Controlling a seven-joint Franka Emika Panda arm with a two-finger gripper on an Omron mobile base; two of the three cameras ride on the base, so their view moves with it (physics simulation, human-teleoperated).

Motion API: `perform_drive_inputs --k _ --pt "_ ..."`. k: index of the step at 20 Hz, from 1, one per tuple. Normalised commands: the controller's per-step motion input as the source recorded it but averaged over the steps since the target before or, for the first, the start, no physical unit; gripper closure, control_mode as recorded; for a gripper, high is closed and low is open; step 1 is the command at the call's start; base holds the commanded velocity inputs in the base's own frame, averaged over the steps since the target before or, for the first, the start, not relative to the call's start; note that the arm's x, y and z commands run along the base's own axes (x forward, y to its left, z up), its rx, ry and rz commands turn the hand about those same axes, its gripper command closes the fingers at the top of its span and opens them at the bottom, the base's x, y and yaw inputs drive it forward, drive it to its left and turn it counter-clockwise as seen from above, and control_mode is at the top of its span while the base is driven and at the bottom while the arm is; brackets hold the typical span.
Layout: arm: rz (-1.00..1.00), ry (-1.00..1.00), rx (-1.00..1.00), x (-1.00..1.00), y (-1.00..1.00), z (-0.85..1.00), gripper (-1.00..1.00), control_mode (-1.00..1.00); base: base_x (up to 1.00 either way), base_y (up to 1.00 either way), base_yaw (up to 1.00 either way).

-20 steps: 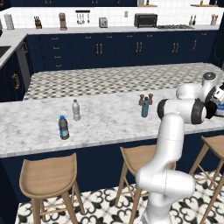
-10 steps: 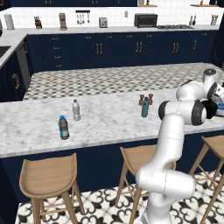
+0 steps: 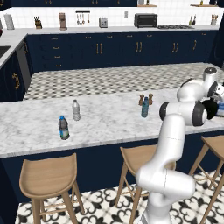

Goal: Move the plastic bottles in the middle to the plastics group, and the glass bottles in the middle to the glass group.

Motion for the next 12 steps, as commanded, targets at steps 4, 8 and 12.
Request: perform_drive_inputs --k 4,8,12 --pt "0.01 -0.07 0.0 0.01 0.0 0.21 -1.0 -1.0 0.0 0.0 0.0" --pt "0.01 -0.06 0.0 -0.05 0.0 0.39 -1.0 -1.0 0.0 0.0 0.0" --pt "0.02 -0.02 0.0 -0.41 0.41 0.25 -1.0 -1.0 0.0 0.0 0.0"
